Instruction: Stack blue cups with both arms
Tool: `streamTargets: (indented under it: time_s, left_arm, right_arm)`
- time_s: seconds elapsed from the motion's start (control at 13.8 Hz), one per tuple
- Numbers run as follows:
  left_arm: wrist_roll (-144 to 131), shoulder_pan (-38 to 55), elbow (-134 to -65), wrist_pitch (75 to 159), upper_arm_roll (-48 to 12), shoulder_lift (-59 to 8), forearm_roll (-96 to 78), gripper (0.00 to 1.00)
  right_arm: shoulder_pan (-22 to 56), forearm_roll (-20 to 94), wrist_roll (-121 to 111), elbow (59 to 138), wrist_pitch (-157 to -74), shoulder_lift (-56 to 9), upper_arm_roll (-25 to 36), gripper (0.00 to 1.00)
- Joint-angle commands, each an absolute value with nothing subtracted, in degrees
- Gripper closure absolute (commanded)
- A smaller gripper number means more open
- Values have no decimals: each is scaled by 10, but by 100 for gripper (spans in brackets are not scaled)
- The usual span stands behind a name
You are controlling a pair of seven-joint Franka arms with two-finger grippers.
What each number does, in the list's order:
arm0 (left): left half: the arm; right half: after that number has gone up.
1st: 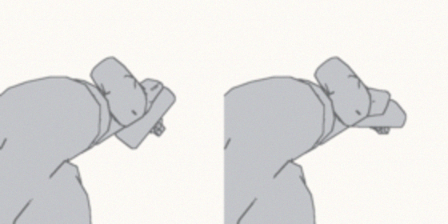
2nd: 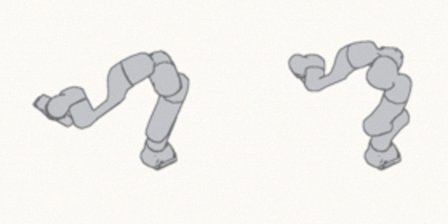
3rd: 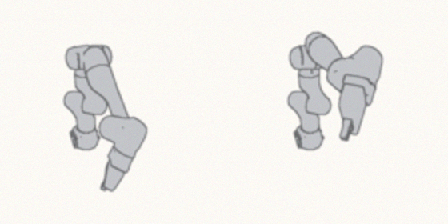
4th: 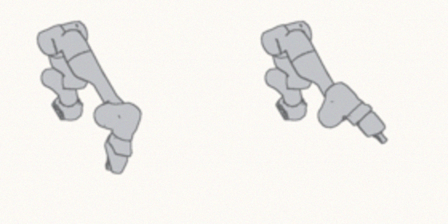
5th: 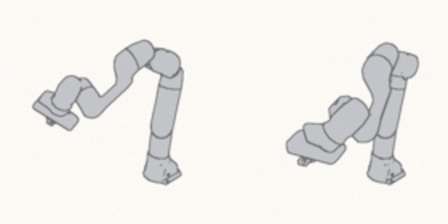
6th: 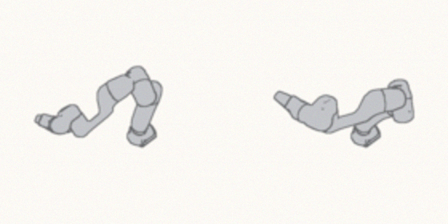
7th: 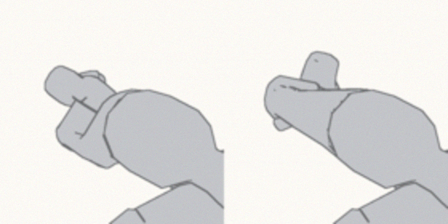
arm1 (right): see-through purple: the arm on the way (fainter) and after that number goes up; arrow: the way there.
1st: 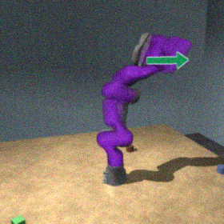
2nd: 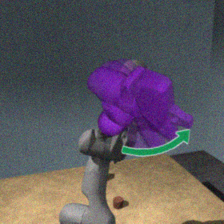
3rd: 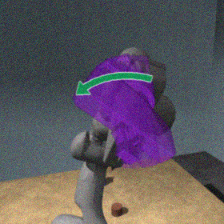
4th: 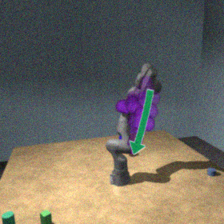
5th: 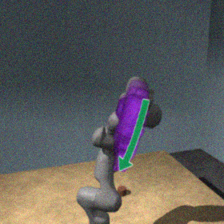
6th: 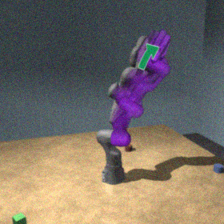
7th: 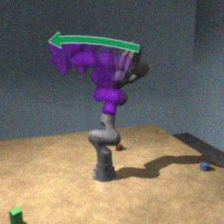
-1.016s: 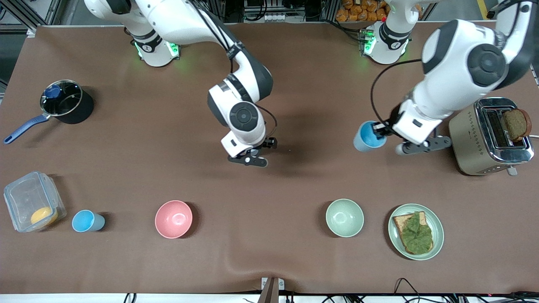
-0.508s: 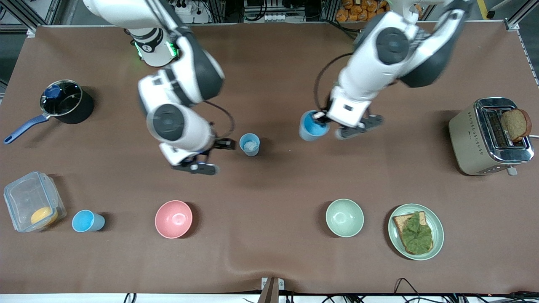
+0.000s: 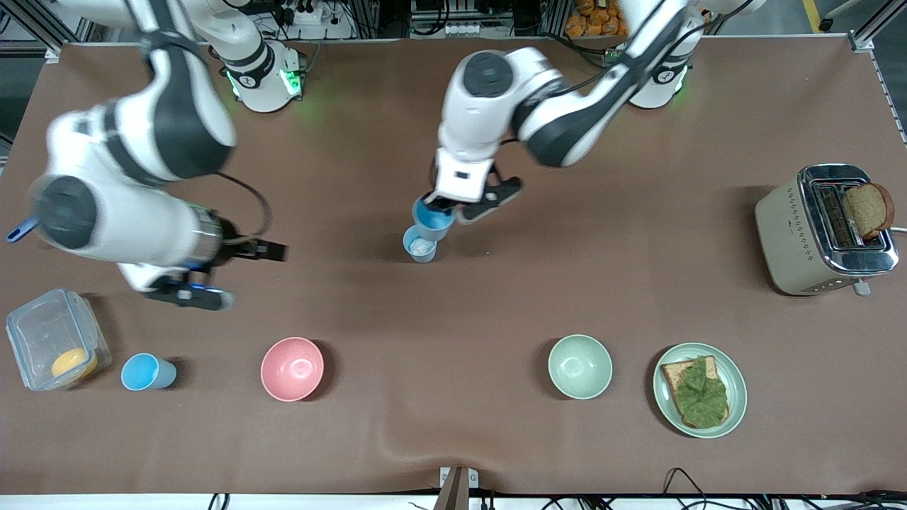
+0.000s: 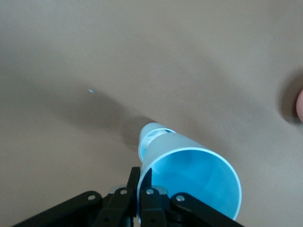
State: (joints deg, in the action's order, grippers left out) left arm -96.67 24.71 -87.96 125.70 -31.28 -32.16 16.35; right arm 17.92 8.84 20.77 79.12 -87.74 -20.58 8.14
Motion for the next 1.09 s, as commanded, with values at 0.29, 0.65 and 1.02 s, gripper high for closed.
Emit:
streamTargets:
  time_s: [0.29, 0.65, 1.02]
  left_arm:
    - [-1024, 334, -822, 1284, -248, -410, 222, 100]
    - [-1023, 337, -828, 1282, -246, -405, 222, 100]
    - [-1025, 330, -848, 1271, -247, -389, 221, 100]
  right_arm:
    - [63, 28, 98, 897, -898, -73, 69, 0]
    - [19, 28, 80, 917, -897, -13, 69, 0]
    - [17, 28, 1, 910, -886, -7, 69, 0]
